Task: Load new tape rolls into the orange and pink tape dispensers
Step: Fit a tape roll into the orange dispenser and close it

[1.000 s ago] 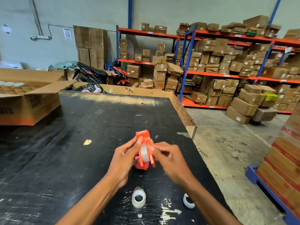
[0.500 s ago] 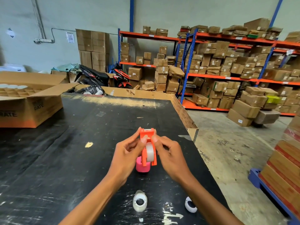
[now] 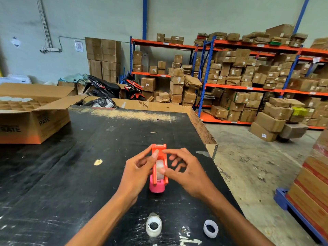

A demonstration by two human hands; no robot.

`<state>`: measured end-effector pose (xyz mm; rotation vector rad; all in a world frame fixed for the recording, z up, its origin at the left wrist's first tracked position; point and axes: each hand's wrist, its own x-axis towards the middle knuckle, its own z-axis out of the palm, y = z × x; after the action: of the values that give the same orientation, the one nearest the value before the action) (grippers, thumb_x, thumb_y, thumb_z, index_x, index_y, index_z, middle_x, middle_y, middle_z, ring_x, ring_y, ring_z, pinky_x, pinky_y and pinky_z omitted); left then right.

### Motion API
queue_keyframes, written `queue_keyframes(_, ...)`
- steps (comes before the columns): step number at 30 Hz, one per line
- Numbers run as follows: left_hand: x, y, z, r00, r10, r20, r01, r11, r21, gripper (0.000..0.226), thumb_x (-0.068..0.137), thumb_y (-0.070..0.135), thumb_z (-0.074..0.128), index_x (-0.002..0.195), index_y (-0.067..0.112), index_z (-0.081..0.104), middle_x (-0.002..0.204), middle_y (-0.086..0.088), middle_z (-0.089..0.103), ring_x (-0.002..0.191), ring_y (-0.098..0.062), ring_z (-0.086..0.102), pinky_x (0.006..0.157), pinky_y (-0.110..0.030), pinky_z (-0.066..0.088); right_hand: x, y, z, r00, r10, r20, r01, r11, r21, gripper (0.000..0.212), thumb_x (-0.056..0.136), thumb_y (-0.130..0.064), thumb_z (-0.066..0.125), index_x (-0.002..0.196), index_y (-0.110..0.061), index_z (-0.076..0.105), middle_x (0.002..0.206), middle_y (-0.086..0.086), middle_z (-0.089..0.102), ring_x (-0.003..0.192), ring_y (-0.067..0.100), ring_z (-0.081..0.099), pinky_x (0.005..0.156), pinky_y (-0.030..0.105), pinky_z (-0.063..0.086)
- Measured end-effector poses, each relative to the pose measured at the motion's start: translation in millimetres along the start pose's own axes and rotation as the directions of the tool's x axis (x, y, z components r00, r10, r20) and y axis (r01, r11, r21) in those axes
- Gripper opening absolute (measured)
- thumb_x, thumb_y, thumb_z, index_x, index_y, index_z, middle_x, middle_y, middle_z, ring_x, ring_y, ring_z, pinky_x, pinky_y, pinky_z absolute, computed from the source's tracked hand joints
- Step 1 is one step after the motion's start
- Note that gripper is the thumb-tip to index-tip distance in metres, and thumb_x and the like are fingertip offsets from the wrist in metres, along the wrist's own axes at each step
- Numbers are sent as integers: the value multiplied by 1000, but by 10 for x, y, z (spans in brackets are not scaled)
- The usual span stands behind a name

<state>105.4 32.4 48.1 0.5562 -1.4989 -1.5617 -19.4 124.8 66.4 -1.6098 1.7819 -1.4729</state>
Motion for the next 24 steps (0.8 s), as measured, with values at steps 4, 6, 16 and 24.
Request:
queue_keyframes(4,0,8,14,1000,-25,-16,24,1000,-10,27,88,23,64,114,30,66,85,8,80,79,-7,75,69,-21,61,-5,-46,-25,995,41,87,-36,998,-60,45,72,-22,81,114,-29,67,93,1,46,74,1,44,65,13,43)
queue_keyframes(6,-11,16,14,999,-36,-21,36,999,6,31,87,25,64,118,26,67,90,5,80,82,-10,75,73,-24,61,-1,-72,-48,994,44,96,-34,994,-101,42,72,-25,81,111,-31,68,94,0,47,77,4,45,66,14,43)
queue_keyframes(16,-84,-16,-3,996,-93,15,92,995,39,32,89,25,63,121,23,66,92,-3,80,82,-14,75,69,-19,60,19,-126,-95,996,-36,76,46,990,-132,1,77,-19,76,77,-20,76,93,0,56,79,16,53,69,23,43)
queue_keyframes(24,-128,-36,-25,987,-156,29,155,988,21,23,91,29,59,109,26,73,92,-7,80,76,-18,72,66,-26,58,9,-129,-130,989,-34,145,61,980,-191,16,79,-26,74,93,-19,73,103,-7,57,88,9,54,77,20,44)
